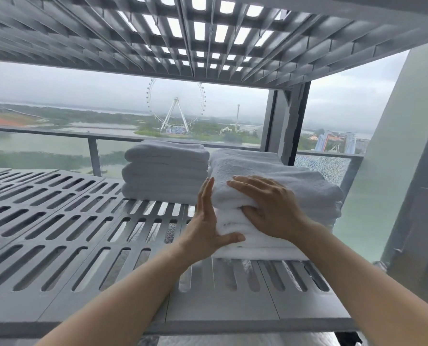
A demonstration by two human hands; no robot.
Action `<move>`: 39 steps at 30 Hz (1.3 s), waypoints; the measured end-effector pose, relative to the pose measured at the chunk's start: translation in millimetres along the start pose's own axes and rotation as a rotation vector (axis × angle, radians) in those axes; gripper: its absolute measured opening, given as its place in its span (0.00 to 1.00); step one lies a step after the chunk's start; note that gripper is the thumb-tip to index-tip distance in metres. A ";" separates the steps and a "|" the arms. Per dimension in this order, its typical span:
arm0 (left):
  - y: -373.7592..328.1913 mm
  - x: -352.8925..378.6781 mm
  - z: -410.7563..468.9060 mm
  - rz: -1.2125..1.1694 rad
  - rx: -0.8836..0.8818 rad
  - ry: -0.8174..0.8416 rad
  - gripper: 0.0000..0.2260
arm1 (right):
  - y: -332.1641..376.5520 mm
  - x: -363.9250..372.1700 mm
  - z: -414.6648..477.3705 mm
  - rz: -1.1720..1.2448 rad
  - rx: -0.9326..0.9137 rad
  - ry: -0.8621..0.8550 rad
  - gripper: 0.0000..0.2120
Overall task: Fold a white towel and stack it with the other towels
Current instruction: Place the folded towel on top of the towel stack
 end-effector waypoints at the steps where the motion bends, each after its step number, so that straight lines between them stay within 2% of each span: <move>1: -0.4 -1.2 0.7 0.022 0.040 -0.036 0.55 | 0.7 0.0 -0.8 0.006 -0.001 0.024 0.25; 5: -3.7 -5.0 3.3 0.064 0.171 -0.091 0.51 | -4.9 -4.7 -7.1 -0.019 -0.018 0.083 0.31; 8: -3.5 -7.1 1.5 0.105 0.221 -0.095 0.46 | -15.9 -9.4 -15.9 -0.134 -0.031 0.112 0.41; 13: 3.5 -11.8 -0.7 0.033 0.148 -0.068 0.47 | -40.5 -19.6 -35.4 -0.230 -0.022 0.160 0.50; 19: 8.3 -12.0 2.3 -0.047 0.117 -0.034 0.40 | -62.3 -29.1 -46.6 -0.225 0.016 0.125 0.51; 26: 9.0 -14.2 4.1 0.021 0.153 -0.011 0.38 | -72.4 -29.3 -46.8 -0.137 0.075 0.124 0.49; 32: 9.4 -18.0 5.1 0.018 0.163 -0.046 0.35 | -79.0 -35.7 -52.6 -0.182 0.153 0.045 0.33; 34: 10.6 -18.2 4.2 0.013 0.148 -0.062 0.35 | -76.3 -32.6 -52.5 -0.203 0.154 0.063 0.35; 36: 9.6 -17.3 3.7 0.026 0.146 -0.071 0.36 | -73.7 -28.4 -53.3 -0.238 0.132 0.097 0.41; 39: 7.1 -13.3 3.1 0.096 0.191 -0.046 0.44 | -74.2 -26.2 -56.6 -0.249 0.116 0.153 0.52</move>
Point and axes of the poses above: each hand's wrist, its own z-axis towards the middle knuckle, its own x-axis out of the palm, y = z × x, the point moved 3 cm from there along z, towards the middle knuckle, and after that the axes turned 6 degrees about -y, right-handed, at the moved point
